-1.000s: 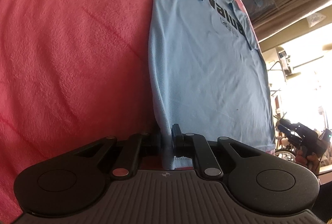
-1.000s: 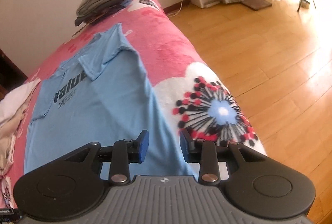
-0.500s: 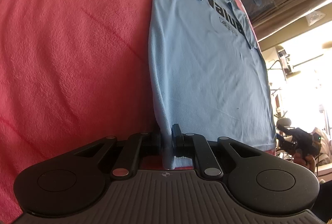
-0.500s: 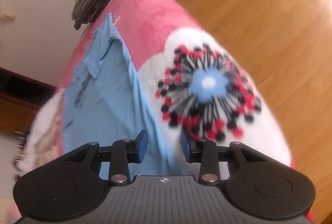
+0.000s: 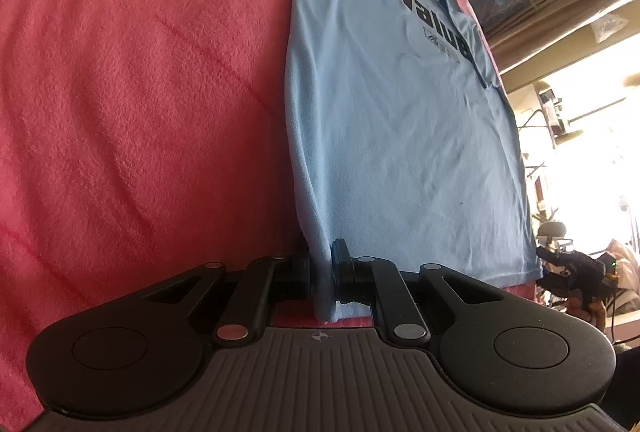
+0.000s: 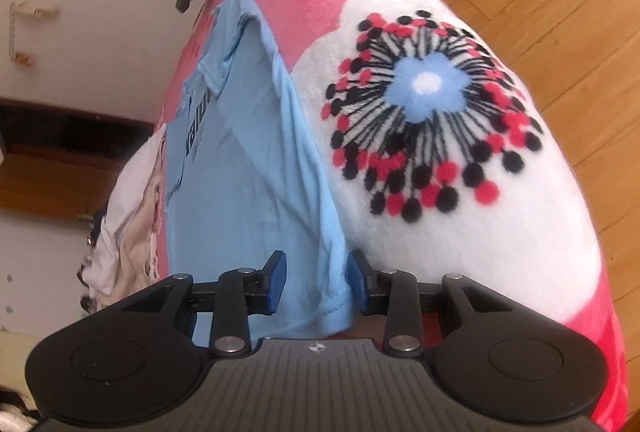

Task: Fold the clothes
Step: 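Grasp the shirt's side edge with the right gripper while the left gripper holds the hem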

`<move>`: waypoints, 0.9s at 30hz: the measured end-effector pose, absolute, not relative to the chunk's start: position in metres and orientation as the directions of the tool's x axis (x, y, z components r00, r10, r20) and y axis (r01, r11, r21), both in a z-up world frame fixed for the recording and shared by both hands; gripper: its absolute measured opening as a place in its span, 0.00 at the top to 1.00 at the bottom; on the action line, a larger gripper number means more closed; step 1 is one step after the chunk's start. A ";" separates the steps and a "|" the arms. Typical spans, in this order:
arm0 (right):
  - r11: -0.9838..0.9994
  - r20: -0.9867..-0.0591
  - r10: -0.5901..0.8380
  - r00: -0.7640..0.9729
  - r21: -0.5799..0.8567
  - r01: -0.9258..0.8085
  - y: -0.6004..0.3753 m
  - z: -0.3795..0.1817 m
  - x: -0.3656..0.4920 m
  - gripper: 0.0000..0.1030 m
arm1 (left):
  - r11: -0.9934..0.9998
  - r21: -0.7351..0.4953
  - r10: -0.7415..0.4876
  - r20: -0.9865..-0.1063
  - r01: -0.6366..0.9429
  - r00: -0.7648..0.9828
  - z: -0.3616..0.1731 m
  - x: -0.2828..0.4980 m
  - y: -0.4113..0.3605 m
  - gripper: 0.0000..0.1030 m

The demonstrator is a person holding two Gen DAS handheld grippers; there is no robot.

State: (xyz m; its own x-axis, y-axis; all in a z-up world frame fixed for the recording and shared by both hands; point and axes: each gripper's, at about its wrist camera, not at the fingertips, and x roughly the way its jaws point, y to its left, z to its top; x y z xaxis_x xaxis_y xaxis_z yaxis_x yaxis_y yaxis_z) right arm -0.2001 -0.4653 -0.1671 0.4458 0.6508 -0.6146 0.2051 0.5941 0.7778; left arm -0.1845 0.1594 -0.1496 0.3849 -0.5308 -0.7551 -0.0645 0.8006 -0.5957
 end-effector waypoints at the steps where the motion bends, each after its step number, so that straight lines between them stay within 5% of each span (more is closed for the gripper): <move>1: 0.599 -0.616 0.650 0.444 0.775 0.198 -0.464 -0.167 -0.201 0.70 | 0.802 -0.593 -0.531 -0.759 -0.063 0.377 -0.150 -0.186 0.159 0.90; 12: 0.675 -0.646 0.615 0.452 0.728 0.123 -0.445 -0.167 -0.195 0.94 | 0.869 -0.495 -0.456 -0.807 -0.008 0.376 -0.140 -0.193 0.142 0.96; 27: 0.725 -0.579 0.598 0.555 0.686 -0.066 -0.426 -0.093 -0.248 0.97 | 0.883 -0.457 -0.449 -0.757 0.105 0.476 -0.072 -0.242 0.162 0.99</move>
